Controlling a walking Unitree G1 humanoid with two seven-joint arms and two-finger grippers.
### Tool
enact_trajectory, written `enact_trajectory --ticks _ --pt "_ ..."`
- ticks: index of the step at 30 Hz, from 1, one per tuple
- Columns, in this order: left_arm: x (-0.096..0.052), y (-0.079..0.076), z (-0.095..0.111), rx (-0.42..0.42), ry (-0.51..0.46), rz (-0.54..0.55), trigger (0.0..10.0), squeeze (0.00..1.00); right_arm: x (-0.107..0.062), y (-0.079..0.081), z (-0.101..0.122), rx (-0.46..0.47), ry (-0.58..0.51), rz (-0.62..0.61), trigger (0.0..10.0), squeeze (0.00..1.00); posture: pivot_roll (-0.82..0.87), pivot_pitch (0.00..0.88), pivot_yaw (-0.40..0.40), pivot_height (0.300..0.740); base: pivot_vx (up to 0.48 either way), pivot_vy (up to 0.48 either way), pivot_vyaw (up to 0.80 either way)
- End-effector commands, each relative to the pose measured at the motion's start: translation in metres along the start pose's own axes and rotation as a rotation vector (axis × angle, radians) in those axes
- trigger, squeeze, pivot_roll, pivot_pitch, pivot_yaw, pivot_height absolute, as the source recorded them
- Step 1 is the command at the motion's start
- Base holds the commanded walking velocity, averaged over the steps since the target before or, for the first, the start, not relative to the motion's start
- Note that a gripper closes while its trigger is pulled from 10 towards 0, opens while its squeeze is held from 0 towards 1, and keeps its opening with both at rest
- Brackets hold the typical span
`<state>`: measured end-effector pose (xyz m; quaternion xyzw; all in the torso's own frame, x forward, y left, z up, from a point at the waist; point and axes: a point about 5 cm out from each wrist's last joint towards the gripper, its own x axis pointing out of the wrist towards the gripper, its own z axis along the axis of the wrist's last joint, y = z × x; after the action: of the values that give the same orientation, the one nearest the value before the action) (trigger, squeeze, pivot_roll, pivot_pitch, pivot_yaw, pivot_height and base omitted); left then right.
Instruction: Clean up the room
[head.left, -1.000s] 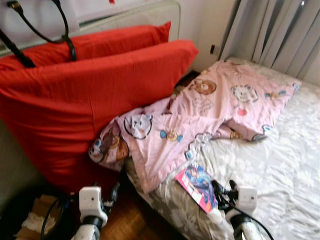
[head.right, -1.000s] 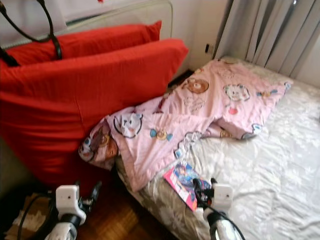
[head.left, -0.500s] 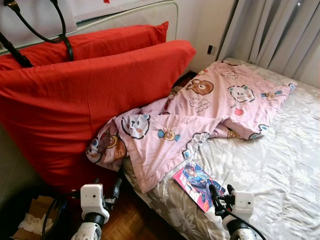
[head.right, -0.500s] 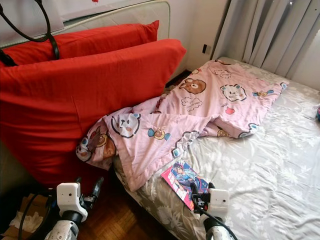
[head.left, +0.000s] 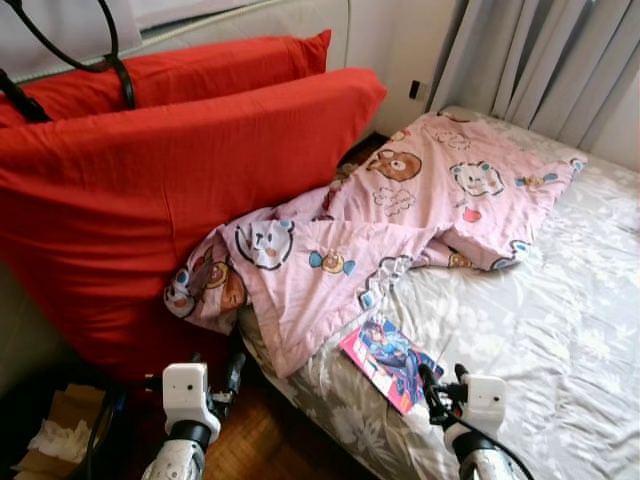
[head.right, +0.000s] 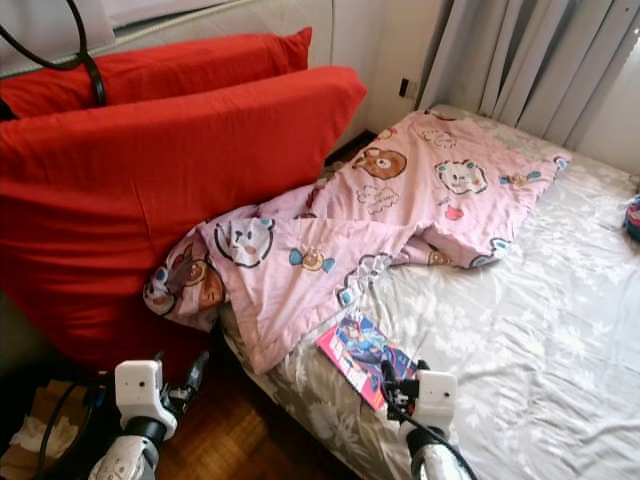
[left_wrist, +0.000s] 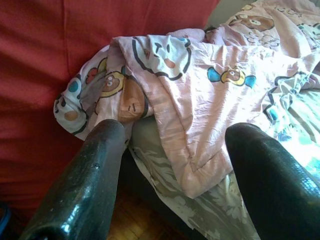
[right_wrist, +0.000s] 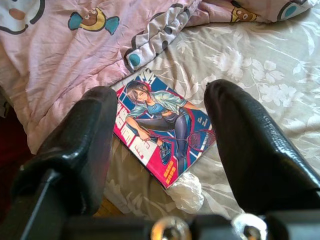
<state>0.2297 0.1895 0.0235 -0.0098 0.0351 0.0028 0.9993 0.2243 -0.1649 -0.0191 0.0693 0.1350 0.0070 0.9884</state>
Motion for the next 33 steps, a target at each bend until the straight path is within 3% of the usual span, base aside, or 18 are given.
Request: enact_trajectory --ticks 1,14,17,21,28,33 --pt "-0.0024 -0.0009 -0.0026 -0.008 0.022 0.000 10.0 0.00 -0.0017 -0.0009 0.0017 0.003 -0.020 0.000 10.0 0.00 -0.02 0.148 -0.078 0.690 0.000 0.000 0.00" --pt "-0.0051 0.0048 -0.0019 0.003 0.037 0.003 10.0 0.00 -0.0007 0.0009 -0.0047 -0.004 0.038 -0.001 10.0 0.00 -0.01 0.164 -0.069 0.685 0.000 0.000 0.00" --pt "-0.0058 0.0046 -0.0022 0.002 0.039 0.001 10.0 0.00 -0.0006 0.0011 -0.0045 -0.008 0.037 0.001 10.0 0.00 -0.01 0.166 -0.068 0.665 0.000 0.000 0.00" --pt "-0.0059 0.0022 -0.0001 0.002 0.038 -0.004 10.0 0.00 -0.0007 -0.0002 0.0001 -0.001 -0.003 0.000 10.0 0.00 -0.01 0.170 -0.064 0.665 0.000 0.000 0.00" --pt "-0.0057 0.0020 -0.0012 0.004 0.043 -0.006 10.0 0.00 -0.0003 -0.0005 -0.0020 -0.006 0.018 -0.001 10.0 0.00 -0.01 0.171 -0.061 0.665 0.000 0.000 0.00" --pt "-0.0062 0.0032 0.0002 0.003 0.040 0.011 10.0 0.00 0.0000 -0.0003 -0.0037 -0.010 0.031 -0.002 10.0 0.00 -0.01 0.172 -0.062 0.636 0.000 0.000 0.00"
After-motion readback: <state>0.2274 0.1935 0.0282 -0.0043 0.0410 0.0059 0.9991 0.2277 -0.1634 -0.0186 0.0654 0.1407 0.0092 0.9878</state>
